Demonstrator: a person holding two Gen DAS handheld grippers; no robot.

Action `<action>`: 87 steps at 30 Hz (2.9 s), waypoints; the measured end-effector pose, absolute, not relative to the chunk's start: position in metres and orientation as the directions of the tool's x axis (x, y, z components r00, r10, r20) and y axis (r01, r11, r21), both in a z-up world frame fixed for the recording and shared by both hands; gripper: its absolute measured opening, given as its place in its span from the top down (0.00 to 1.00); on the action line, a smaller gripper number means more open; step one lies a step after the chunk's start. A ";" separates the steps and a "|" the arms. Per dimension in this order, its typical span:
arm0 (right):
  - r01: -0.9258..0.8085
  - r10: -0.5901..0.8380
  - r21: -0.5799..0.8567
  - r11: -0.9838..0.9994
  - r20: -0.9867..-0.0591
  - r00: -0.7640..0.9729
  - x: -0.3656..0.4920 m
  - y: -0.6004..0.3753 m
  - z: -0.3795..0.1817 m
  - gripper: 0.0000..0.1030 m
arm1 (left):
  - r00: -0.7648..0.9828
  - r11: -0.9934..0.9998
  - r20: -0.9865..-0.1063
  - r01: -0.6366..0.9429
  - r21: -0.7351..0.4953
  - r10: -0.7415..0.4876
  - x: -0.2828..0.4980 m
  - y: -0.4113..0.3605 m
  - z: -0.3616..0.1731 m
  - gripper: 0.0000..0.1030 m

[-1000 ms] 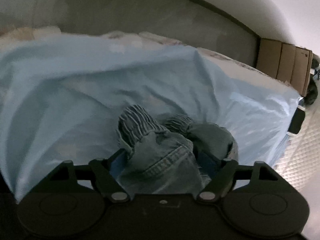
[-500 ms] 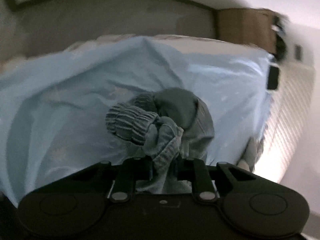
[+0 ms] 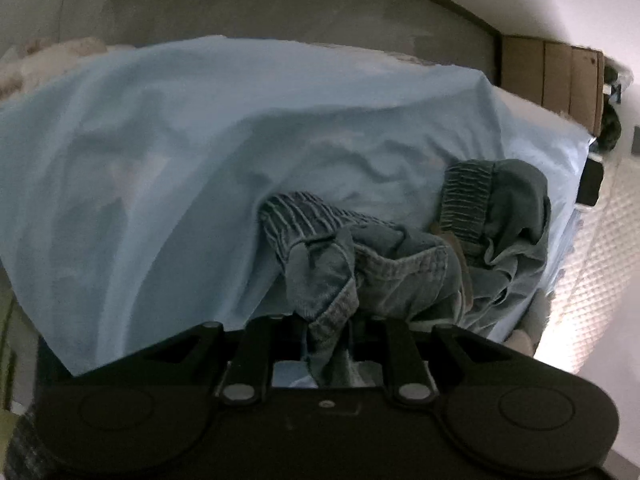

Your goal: Fold clothes

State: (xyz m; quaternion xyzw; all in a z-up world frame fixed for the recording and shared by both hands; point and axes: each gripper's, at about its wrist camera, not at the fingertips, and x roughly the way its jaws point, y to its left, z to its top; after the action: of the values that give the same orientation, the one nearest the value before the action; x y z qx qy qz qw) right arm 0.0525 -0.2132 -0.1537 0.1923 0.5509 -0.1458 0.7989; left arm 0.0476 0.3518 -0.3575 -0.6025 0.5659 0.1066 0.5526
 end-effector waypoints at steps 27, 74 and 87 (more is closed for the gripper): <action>0.598 -0.066 0.214 0.773 -0.909 0.410 0.138 -0.444 -0.235 0.42 | 0.273 0.399 -0.921 -0.839 -0.369 -0.278 0.019 0.244 -0.223 0.39; 0.652 0.041 0.168 0.739 -0.978 0.205 -0.054 -0.569 -0.308 0.90 | 0.191 0.570 -0.927 -0.743 -0.352 -0.323 0.054 0.099 -0.198 0.39; 0.794 0.131 0.321 0.516 -0.946 0.297 -0.053 -0.566 -0.284 0.29 | 0.152 0.579 -0.929 -0.744 -0.333 -0.338 0.050 0.083 -0.211 0.39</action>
State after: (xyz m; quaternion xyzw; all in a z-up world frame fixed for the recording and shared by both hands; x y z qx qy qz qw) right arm -0.0526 -0.5661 -0.2835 0.4278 0.5406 -0.2430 0.6824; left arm 0.0505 0.0830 -0.2112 -0.4289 0.6305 0.1622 0.6262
